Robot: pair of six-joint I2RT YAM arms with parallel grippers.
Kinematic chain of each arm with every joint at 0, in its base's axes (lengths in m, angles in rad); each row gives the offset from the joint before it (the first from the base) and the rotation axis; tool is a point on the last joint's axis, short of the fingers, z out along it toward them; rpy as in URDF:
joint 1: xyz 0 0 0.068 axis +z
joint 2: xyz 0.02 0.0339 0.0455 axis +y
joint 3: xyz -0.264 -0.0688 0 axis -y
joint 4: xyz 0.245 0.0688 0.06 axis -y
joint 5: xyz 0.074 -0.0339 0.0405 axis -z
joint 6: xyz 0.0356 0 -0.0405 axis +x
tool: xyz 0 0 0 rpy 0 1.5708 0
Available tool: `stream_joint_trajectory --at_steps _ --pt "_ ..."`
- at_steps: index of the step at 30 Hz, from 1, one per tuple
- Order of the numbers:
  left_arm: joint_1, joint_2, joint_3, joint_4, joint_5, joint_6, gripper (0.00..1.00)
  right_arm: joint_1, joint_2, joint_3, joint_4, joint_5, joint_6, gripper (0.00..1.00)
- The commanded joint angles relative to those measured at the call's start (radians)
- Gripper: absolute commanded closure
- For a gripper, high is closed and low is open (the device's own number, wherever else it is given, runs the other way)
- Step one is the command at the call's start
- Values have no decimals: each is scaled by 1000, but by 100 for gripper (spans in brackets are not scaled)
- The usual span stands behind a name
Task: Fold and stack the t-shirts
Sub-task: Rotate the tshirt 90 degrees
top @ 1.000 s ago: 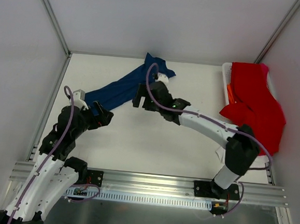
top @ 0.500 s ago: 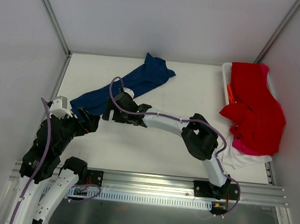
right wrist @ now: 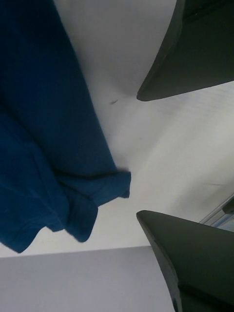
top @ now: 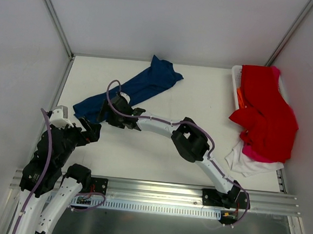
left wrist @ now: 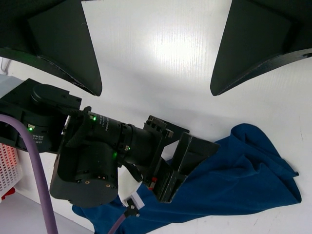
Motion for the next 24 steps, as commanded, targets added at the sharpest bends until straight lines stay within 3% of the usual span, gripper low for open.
stream_joint_trajectory --at_steps 1,24 --pt "-11 -8 -9 7 -21 11 5 7 34 86 3 -30 53 0" --pt "-11 -26 -23 6 -29 -11 5 -31 243 290 123 -36 176 1"
